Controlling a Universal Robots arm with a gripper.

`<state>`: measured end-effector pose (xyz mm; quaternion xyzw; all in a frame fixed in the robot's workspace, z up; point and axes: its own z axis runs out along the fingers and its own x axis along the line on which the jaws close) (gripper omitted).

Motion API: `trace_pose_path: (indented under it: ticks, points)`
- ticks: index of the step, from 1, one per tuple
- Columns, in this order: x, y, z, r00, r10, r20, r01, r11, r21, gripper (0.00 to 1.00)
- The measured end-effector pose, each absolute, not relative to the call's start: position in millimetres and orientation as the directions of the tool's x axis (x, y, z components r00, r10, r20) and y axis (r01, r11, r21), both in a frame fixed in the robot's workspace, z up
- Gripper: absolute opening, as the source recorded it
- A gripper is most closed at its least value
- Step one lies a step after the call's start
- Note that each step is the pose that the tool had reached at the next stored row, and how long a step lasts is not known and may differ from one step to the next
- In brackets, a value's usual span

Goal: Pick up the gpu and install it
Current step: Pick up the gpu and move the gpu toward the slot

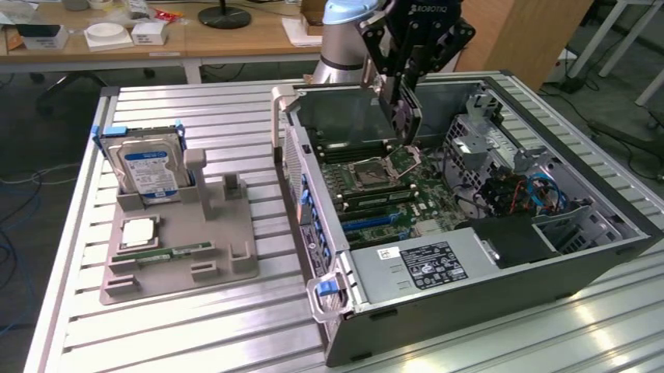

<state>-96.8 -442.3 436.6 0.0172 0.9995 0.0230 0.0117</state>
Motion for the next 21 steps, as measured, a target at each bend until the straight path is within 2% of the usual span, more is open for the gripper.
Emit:
trace_pose_path:
  ticks: [21]
  points:
    - [-84,-444,437,-0.999,0.035,-0.023,0.034,0.998,0.046,0.26]
